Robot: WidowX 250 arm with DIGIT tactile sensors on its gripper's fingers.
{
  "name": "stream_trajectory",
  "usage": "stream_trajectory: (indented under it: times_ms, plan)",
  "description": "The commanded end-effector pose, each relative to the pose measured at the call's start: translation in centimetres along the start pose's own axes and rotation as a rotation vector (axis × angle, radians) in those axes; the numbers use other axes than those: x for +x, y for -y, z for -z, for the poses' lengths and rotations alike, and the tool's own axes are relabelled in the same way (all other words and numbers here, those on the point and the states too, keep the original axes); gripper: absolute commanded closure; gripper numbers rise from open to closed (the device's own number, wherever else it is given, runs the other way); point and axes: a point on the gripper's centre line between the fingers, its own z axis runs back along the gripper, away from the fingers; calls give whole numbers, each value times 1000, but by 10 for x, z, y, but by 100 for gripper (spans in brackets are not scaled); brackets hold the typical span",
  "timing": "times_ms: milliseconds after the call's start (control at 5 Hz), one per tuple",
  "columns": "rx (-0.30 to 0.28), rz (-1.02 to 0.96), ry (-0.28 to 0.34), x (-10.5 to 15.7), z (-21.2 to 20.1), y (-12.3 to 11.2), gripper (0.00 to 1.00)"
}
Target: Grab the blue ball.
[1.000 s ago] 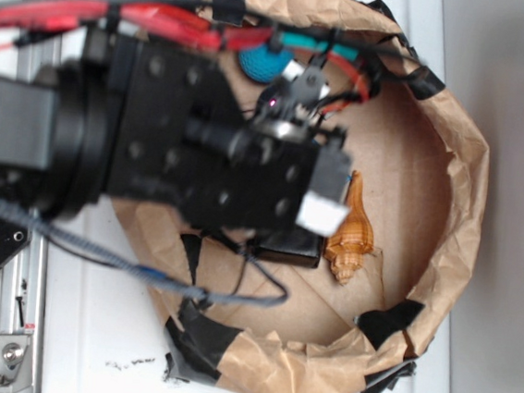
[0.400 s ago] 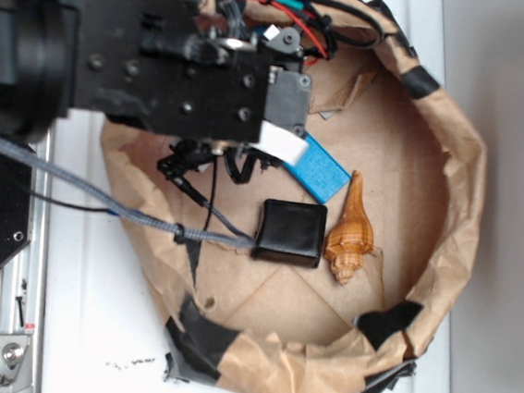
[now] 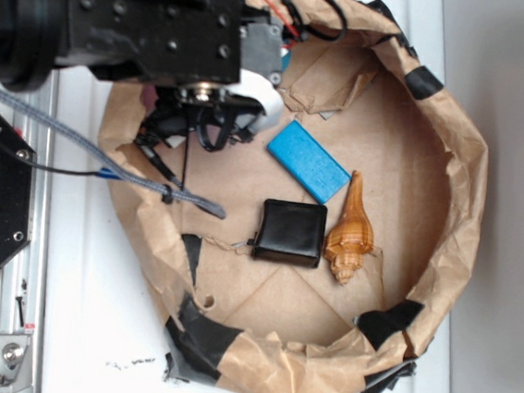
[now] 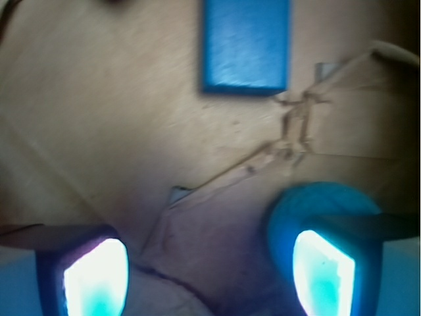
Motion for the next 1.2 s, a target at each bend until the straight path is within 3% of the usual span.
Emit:
stream_trajectory:
  times_ms: [0,400,600,800,1000]
  plan:
    - [29,8,-27,10,24,-25,0]
    - [36,13,-48,20,32,-43,0]
    - [-20,-26,-86,7,53,-40,28]
    - [-66,-74,-129,-5,75,-38,100]
    - [-58,-80,-125,1,67,-37,100]
